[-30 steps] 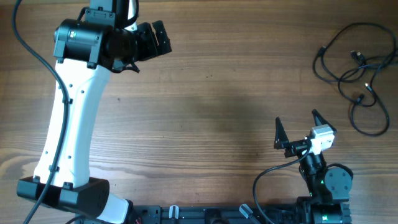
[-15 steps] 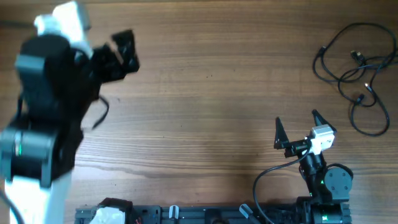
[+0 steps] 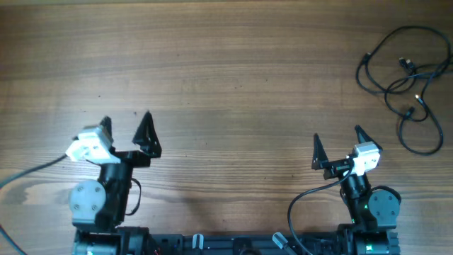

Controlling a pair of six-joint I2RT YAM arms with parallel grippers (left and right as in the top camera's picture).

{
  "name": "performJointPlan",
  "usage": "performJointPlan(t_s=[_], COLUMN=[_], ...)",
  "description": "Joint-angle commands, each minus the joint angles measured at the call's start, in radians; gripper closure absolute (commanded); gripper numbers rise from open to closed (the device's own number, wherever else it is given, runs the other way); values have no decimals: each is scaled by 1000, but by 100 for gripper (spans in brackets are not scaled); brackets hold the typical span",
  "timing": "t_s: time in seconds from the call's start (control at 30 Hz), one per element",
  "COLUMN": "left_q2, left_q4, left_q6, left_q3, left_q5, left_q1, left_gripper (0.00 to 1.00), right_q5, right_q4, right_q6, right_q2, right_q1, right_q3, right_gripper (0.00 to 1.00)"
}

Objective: Untangle cables

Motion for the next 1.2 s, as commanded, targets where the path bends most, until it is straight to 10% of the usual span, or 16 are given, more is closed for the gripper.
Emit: performJointPlan(t_s=[0.0,1.17], left_q2=[-110,-305], left_q4=[68,69], left_q6=[26,136], left_q3=[-127,-409], left_q5=[-2,1], left_q1=[24,44], left_gripper=[0,0], right_q5=[13,13], right_q4=[6,6], right_q6=[20,20], right_q2=[-11,-11], right_q1=[-5,-5], right_q3=[-3,-3], right_gripper=[0,0])
